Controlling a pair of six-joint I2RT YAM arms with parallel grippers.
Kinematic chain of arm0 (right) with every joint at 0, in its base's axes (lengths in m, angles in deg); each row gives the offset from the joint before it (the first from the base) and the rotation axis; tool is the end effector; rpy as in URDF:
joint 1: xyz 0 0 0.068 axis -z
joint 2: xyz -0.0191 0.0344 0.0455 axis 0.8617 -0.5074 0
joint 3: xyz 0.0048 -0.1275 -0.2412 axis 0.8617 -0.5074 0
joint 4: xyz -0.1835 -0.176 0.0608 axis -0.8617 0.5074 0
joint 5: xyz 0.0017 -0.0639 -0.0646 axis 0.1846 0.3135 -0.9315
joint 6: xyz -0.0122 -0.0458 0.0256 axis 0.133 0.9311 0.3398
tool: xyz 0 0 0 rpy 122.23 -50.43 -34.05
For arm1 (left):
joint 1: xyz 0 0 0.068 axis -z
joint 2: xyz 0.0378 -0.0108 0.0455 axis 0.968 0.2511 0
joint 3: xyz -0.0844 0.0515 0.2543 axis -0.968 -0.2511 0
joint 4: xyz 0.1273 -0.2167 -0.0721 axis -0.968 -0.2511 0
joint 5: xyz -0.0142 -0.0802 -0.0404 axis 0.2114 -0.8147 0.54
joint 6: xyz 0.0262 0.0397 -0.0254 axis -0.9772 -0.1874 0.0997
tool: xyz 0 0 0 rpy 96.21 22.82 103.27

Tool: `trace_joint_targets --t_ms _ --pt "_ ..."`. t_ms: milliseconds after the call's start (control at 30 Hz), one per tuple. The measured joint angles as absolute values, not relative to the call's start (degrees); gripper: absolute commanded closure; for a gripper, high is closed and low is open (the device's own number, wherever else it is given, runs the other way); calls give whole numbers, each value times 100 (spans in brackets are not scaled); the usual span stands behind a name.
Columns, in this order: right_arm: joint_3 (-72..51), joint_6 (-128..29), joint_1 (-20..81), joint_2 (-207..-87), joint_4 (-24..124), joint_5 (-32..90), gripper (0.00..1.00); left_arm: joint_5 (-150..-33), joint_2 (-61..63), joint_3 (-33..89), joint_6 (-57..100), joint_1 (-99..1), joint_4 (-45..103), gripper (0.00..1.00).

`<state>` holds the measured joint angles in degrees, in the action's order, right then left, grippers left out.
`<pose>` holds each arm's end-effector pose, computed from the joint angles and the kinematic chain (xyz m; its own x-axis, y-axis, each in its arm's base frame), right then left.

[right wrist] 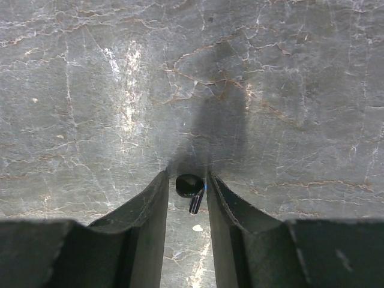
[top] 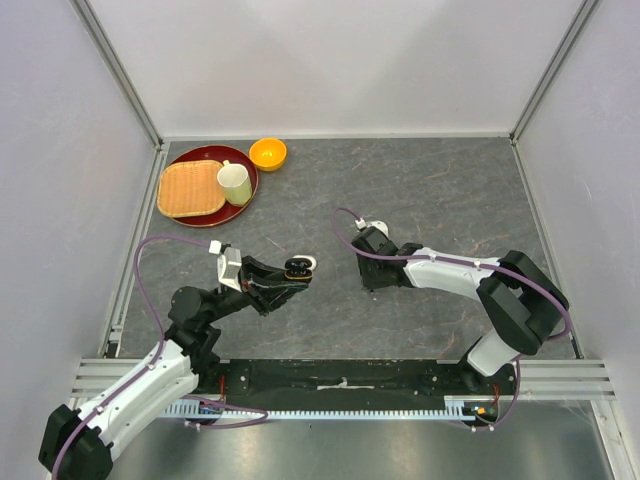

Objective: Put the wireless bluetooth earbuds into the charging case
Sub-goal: Pick up the earbud from the center of the board.

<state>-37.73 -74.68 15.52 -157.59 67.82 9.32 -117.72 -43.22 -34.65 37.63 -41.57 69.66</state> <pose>0.2199 0.2023 0.1582 -0.8611 -0.1145 -0.4954 -0.1862 0.9777 0.0976 0.1053 -0.0949 0.2518 -0.1555 -0.3571 -0.9210 0.9336 0.2516 -0.2552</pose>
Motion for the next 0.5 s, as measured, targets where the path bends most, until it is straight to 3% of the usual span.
trace_joint_targets --t_ms 500 --pt "-3773 -7654 1511 -15743 6874 834 62 -11772 -4322 -3465 3763 -4157 6927 98"
